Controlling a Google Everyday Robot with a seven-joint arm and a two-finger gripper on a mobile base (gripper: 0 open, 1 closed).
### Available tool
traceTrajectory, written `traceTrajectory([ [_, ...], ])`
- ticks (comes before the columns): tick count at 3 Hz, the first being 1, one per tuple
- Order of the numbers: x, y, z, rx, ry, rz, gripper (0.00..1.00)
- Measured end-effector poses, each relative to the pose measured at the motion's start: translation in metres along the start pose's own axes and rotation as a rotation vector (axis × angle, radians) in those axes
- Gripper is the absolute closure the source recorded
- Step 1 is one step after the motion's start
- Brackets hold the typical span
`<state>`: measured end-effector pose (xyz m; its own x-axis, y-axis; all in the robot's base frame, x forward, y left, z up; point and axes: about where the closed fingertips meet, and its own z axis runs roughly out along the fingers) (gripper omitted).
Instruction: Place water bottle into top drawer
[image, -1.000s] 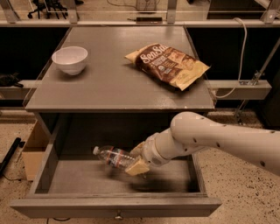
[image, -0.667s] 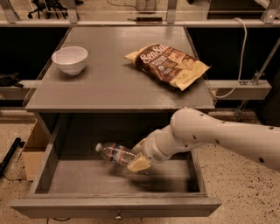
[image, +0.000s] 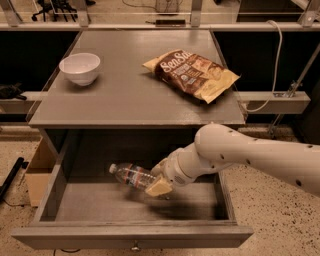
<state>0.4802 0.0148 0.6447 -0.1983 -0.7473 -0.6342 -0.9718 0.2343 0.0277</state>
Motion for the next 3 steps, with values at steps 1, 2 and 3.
traceTrajectory([
  [1,0.0,0.0,0.0,0.0,0.0,0.0,0.58],
  [2,0.0,0.0,0.0,0.0,0.0,0.0,0.35],
  [3,0.0,0.0001,0.0,0.0,0.0,0.0,0.11],
])
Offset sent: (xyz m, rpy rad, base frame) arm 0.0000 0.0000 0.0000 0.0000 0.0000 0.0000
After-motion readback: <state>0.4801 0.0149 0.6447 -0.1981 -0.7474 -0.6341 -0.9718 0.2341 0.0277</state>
